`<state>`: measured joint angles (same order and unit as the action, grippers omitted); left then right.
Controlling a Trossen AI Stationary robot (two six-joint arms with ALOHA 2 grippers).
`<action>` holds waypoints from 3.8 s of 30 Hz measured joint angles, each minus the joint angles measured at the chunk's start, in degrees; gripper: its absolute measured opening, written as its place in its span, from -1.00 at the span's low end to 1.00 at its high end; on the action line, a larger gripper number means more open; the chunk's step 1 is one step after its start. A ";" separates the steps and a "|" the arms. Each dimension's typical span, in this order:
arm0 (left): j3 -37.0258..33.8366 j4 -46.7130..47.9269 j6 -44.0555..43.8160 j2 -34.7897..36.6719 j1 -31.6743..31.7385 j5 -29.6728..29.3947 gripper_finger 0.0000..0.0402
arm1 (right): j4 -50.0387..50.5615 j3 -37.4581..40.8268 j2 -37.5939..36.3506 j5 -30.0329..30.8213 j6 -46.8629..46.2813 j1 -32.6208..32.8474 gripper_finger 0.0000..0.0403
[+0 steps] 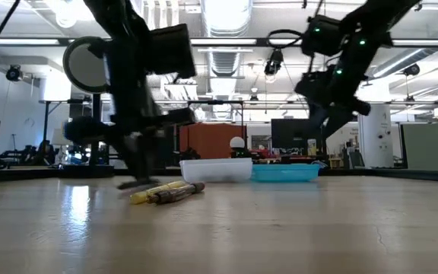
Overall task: Pick & place school supplies into a supply box
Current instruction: Put the black pen into the blue supply box, then put the orange pencil into the blue supply box
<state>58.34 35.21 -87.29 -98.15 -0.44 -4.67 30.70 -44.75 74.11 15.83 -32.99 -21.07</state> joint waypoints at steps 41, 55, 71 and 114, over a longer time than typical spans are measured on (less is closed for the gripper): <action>1.07 1.32 24.57 11.44 1.78 -7.45 -0.88 | -3.86 4.31 -0.74 -17.73 44.92 24.22 0.22; -7.11 1.18 19.67 21.23 -4.03 -9.93 -0.67 | -4.03 -6.56 23.34 -14.19 42.11 28.53 0.25; -9.98 0.82 23.07 23.94 -4.23 -10.60 -0.67 | 0.94 -9.45 27.62 -19.51 37.02 28.48 -0.90; -13.70 -13.80 19.54 23.94 -5.39 -11.34 -0.67 | 8.17 -34.25 31.36 -26.68 52.75 10.32 -0.41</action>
<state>44.64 21.41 -67.75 -74.22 -5.82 -16.01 38.86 -79.00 105.48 -10.86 19.76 -10.75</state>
